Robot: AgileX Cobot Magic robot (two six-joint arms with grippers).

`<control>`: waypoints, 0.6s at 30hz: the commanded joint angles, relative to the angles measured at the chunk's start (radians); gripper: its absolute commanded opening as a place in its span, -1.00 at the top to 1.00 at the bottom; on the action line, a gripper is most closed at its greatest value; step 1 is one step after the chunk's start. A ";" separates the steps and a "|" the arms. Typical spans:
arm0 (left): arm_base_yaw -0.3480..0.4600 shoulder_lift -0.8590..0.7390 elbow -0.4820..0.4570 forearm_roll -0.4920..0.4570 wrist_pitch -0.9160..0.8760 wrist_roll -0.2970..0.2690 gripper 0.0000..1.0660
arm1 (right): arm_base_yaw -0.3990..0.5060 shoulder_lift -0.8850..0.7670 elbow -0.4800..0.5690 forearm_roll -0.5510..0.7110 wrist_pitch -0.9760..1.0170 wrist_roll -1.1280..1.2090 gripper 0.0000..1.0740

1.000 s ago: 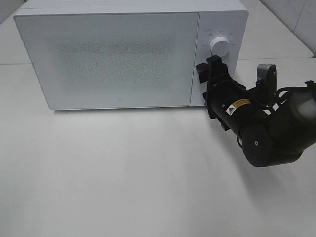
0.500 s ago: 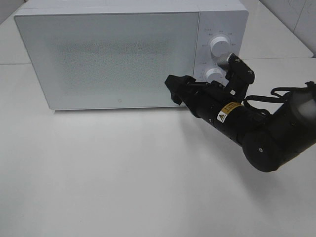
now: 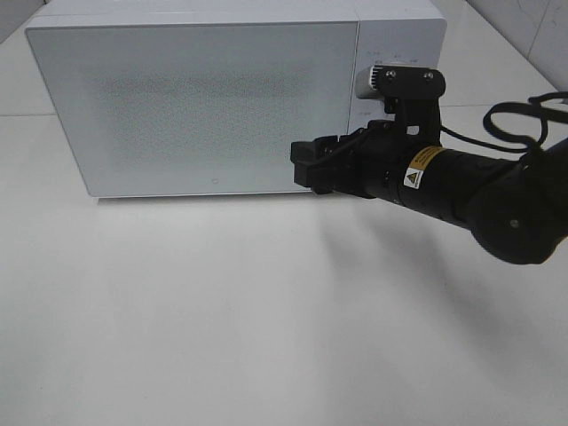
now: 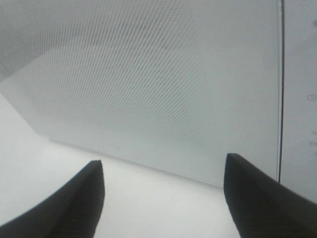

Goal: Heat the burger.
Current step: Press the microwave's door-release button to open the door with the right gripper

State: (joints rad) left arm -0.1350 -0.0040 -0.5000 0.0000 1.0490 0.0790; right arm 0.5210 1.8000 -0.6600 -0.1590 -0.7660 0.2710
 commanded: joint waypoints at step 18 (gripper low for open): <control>0.003 -0.021 0.003 -0.005 -0.014 0.001 1.00 | -0.001 -0.186 -0.303 -0.162 1.253 -0.040 -0.19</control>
State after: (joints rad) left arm -0.1350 -0.0040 -0.5000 0.0000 1.0490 0.0790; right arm 0.5210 1.6240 -0.9230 -0.3160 0.3560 0.2410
